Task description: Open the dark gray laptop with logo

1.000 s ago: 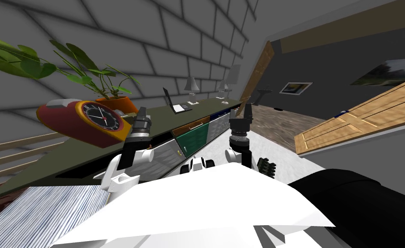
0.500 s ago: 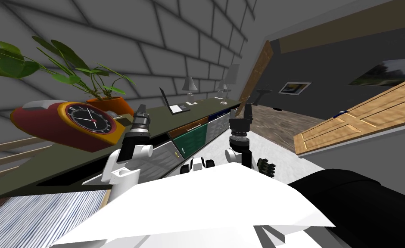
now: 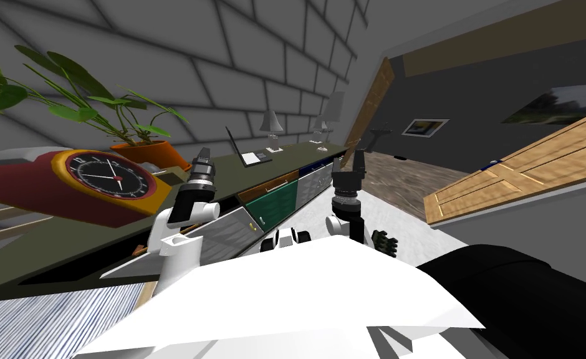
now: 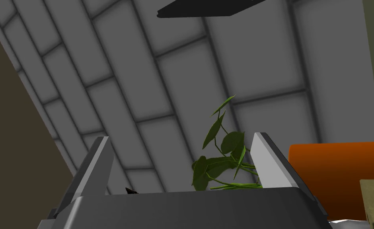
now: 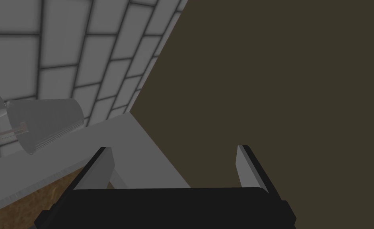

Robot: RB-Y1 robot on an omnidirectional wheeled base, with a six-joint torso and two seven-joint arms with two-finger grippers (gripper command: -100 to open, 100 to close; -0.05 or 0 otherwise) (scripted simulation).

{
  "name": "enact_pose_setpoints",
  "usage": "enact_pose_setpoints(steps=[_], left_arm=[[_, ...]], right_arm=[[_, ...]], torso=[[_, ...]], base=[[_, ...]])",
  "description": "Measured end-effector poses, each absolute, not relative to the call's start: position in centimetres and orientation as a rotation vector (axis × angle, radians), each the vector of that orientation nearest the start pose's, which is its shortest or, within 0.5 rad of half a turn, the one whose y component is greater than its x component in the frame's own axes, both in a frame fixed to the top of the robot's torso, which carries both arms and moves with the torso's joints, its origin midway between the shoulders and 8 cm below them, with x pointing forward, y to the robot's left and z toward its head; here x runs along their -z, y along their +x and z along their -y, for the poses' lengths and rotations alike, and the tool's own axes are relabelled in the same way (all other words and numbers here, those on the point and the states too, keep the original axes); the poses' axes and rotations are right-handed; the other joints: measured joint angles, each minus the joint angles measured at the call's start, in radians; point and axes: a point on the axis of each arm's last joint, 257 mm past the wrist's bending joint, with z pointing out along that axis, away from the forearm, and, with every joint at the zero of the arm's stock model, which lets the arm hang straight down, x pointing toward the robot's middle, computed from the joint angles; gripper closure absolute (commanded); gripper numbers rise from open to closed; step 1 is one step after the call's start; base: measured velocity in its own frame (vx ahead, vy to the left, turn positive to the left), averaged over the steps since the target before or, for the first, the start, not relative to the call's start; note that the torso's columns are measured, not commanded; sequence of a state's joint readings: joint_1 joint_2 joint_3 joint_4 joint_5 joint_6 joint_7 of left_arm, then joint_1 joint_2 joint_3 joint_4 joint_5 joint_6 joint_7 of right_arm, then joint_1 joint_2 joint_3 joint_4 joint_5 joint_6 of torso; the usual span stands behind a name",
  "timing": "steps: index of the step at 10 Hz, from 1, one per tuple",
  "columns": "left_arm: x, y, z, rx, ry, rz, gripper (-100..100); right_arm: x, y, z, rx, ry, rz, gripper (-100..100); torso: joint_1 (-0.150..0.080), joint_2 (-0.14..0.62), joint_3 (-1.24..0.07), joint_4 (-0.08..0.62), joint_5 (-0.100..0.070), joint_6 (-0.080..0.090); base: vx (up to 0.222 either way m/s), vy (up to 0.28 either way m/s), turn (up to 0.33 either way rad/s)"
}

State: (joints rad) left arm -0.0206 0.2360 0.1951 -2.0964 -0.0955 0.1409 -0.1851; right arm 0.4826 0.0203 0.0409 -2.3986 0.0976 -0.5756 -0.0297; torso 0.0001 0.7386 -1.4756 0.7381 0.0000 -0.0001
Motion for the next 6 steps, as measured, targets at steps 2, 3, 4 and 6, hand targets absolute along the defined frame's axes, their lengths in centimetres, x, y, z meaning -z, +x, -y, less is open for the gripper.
enact_pose_setpoints(steps=[2,3,4,6], left_arm=[[-3.7,50.6,-34.2,0.807,-0.659,-0.995,-100],[-4.2,51.1,-34.7,0.793,-0.666,-0.997,-100],[-4.1,51.5,-35.1,0.779,-0.682,-1.008,-100],[-4.1,52.4,-36.1,0.749,-0.709,-1.023,-100]], right_arm=[[-9.2,30.6,24.7,-1.355,0.457,-0.498,0],[-9.2,30.6,24.7,-1.355,0.457,-0.498,0],[-9.2,30.6,24.7,-1.355,0.457,-0.498,0],[-9.2,30.6,24.7,-1.355,0.457,-0.498,0]], torso=[[0.0,0.0,0.0,0.0,0.0,0.0],[0.0,-0.001,0.0,0.0,0.0,0.0],[0.0,-0.001,-0.001,0.0,0.0,0.0],[0.0,0.0,0.0,0.0,0.0,0.0]], base=[[0.032,-0.053,-0.012],[0.038,-0.045,-0.01],[0.036,-0.052,-0.016],[0.045,-0.058,-0.014]])
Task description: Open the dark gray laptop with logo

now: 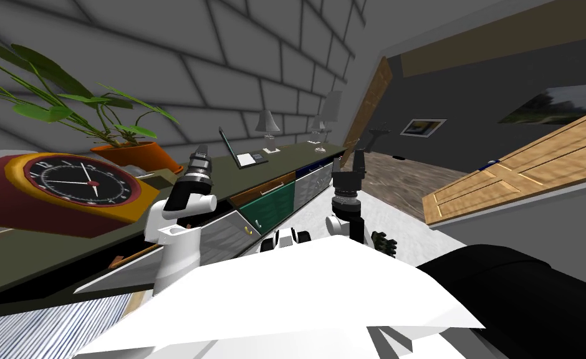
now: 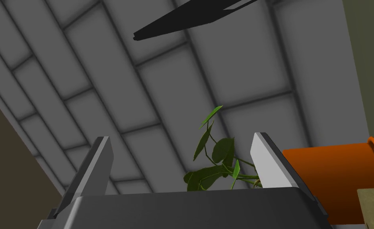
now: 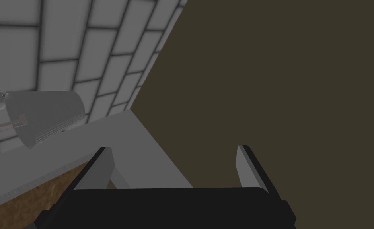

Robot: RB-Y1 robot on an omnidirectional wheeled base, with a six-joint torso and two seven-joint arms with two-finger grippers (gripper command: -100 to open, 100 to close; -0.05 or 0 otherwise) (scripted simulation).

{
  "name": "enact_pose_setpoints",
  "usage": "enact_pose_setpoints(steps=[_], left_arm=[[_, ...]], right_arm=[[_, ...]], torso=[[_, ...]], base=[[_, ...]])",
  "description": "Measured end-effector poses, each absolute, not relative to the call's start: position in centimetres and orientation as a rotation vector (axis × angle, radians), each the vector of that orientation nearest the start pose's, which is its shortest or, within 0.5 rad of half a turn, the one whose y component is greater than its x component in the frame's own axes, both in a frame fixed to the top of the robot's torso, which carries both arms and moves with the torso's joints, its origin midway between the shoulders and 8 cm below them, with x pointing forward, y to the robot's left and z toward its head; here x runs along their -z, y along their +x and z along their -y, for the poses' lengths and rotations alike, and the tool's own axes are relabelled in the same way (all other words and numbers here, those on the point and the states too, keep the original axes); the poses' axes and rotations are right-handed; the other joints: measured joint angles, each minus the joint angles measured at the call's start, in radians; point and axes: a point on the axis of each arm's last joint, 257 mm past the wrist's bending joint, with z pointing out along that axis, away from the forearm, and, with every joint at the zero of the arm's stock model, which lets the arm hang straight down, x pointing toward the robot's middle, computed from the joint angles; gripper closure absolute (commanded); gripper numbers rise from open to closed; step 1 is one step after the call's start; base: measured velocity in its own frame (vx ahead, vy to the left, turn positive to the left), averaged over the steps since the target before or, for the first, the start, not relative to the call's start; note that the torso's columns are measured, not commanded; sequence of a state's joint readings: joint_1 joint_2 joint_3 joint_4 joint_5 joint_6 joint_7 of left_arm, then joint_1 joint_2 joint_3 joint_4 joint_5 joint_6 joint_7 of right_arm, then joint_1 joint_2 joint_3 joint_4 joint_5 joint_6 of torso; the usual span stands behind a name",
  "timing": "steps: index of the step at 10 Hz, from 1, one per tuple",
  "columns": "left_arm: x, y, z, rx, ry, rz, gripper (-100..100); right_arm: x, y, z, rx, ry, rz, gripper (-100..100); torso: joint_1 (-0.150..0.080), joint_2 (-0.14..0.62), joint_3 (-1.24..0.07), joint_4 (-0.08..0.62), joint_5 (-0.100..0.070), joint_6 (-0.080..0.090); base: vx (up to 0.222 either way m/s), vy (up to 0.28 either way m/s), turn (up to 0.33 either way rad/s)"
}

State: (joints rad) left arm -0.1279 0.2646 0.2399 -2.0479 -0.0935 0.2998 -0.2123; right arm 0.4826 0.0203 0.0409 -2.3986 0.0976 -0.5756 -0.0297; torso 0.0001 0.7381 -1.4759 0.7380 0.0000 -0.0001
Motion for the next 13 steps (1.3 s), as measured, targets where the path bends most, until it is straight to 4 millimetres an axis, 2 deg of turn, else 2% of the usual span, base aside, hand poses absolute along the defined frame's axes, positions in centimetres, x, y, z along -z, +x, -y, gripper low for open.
enact_pose_setpoints(steps=[5,13], left_arm=[[-4.6,54.5,-38.5,0.677,-0.778,-1.057,-100],[-5.5,56.6,-42.1,0.578,-0.896,-1.107,-100]], right_arm=[[-9.2,30.6,24.7,-1.355,0.457,-0.498,0],[-9.2,30.6,24.7,-1.355,0.457,-0.498,0]], torso=[[0.0,0.0,0.0,0.0,0.0,0.0],[0.0,0.001,0.0,0.0,0.0,0.0]], base=[[0.032,-0.046,-0.012],[0.033,-0.048,-0.011]])
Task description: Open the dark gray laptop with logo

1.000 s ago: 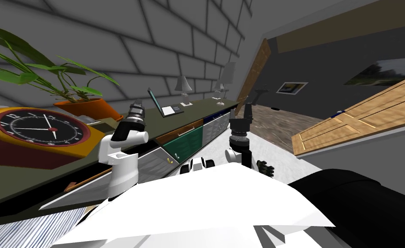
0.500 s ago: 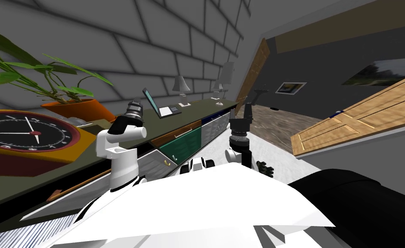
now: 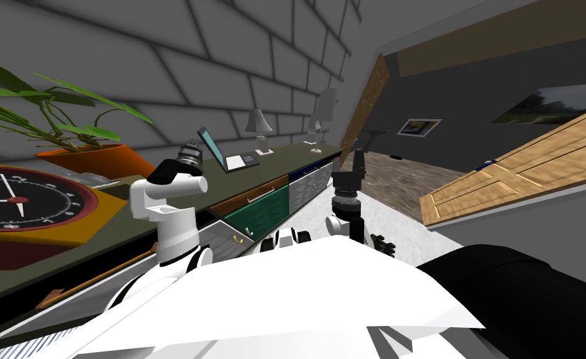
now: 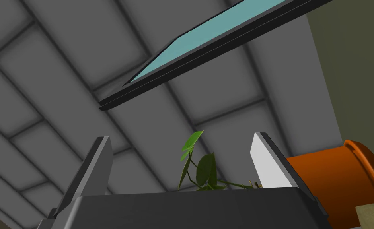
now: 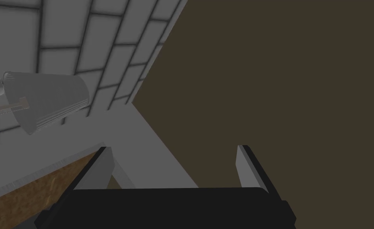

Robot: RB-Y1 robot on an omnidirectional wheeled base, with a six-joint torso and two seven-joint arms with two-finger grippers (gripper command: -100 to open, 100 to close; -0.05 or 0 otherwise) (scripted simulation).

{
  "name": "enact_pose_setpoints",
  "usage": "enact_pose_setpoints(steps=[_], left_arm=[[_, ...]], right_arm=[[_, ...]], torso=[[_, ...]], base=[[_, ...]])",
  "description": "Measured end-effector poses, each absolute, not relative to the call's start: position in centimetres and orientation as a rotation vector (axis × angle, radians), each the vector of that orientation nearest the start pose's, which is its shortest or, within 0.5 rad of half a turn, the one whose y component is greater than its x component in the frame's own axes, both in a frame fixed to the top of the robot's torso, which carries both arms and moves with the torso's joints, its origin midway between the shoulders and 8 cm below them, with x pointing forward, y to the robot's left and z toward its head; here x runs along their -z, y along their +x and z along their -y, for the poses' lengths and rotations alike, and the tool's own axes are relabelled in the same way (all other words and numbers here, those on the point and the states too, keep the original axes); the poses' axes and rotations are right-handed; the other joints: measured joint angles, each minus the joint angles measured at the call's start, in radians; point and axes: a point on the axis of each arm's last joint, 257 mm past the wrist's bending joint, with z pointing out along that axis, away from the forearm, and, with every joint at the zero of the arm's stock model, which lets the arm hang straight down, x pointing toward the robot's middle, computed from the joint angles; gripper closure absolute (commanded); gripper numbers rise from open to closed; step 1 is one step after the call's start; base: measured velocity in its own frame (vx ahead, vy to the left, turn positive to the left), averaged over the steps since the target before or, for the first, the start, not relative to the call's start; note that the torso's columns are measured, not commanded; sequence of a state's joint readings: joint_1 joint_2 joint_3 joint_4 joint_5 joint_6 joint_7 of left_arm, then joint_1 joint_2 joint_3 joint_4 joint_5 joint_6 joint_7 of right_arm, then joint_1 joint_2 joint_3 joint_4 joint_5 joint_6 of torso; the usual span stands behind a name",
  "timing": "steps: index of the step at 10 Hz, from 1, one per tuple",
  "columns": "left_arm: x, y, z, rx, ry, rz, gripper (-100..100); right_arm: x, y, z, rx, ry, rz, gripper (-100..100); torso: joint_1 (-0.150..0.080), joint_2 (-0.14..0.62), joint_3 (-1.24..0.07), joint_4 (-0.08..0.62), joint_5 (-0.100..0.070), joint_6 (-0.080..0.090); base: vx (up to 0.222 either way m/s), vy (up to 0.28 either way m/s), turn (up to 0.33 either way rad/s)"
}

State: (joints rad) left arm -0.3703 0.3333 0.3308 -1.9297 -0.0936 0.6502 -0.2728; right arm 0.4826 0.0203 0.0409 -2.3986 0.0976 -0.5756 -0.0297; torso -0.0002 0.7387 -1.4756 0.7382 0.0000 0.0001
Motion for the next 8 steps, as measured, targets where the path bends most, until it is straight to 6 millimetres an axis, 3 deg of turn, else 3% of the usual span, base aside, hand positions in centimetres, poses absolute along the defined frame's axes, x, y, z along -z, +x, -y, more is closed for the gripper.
enact_pose_setpoints(steps=[8], left_arm=[[-7.0,57.6,-45.7,0.488,-1.012,-1.145,-100]], right_arm=[[-9.2,30.6,24.7,-1.355,0.457,-0.498,0]], torso=[[0.0,-0.002,-0.001,-0.001,0.0,0.0]], base=[[0.036,-0.047,-0.012]])
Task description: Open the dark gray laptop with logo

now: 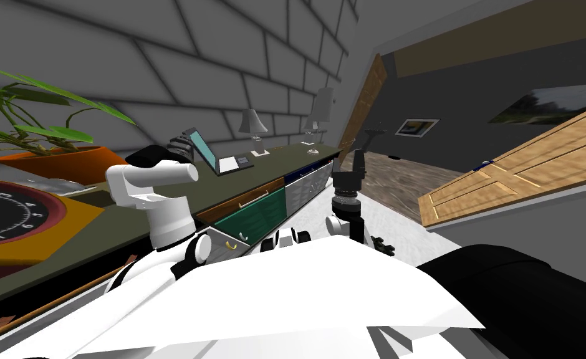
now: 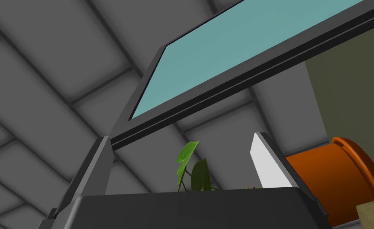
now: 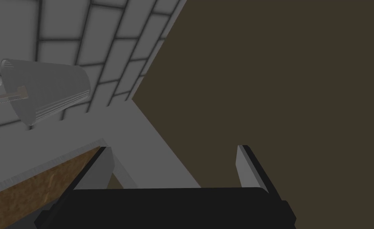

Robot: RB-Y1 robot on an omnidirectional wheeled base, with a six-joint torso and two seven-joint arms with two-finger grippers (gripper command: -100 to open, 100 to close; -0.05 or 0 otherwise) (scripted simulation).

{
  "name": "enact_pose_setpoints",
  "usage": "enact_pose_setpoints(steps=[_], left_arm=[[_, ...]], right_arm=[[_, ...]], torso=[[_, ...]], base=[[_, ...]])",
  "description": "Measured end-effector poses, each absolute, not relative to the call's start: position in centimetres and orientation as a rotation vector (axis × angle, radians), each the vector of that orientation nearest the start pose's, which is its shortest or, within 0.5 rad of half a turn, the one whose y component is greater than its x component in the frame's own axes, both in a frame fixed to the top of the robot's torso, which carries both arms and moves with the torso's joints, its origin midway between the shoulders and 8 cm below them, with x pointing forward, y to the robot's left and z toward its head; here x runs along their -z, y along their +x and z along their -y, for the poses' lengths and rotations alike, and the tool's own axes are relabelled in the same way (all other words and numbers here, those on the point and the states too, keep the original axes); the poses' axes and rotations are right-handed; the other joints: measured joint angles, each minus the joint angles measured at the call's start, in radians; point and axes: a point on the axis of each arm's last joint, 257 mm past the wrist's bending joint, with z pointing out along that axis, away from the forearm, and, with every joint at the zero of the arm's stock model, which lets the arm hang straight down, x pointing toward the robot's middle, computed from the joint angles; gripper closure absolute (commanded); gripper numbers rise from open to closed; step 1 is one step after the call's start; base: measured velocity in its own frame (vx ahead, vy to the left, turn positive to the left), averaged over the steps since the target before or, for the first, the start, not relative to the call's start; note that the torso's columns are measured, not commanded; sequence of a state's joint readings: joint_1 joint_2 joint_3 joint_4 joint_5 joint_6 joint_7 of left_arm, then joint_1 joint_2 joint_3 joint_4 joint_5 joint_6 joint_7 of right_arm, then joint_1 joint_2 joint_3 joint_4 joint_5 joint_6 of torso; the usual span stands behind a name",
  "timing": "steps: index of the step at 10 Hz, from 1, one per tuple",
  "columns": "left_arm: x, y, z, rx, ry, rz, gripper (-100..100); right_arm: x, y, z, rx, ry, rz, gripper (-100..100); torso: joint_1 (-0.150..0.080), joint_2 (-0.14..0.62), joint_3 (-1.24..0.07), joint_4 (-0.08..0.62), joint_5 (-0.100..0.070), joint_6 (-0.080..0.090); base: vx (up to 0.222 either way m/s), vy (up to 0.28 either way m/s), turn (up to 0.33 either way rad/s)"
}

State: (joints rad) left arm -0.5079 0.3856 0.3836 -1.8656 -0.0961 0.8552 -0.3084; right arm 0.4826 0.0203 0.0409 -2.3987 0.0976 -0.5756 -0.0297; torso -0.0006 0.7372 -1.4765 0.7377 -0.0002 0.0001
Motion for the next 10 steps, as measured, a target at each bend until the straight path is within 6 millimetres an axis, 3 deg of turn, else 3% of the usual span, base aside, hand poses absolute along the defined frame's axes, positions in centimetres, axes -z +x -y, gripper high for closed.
enact_pose_setpoints(steps=[8,9,10], left_arm=[[-8.7,57.4,-48.3,0.425,-1.088,-1.161,-100],[-8.8,57.3,-48.3,0.424,-1.089,-1.161,100],[-8.7,57.3,-48.3,0.421,-1.088,-1.162,100]], right_arm=[[-9.2,30.6,24.7,-1.355,0.456,-0.499,0],[-9.2,30.6,24.7,-1.355,0.456,-0.499,0],[-9.2,30.6,24.7,-1.355,0.456,-0.498,0]], torso=[[0.004,-0.002,-0.001,0.0,0.001,0.0],[0.002,-0.001,-0.001,-0.001,0.001,0.0],[0.0,0.002,0.001,0.001,0.0,0.001]], base=[[0.038,-0.019,-0.014],[0.005,0.005,0.012],[0.012,-0.025,-0.043]])
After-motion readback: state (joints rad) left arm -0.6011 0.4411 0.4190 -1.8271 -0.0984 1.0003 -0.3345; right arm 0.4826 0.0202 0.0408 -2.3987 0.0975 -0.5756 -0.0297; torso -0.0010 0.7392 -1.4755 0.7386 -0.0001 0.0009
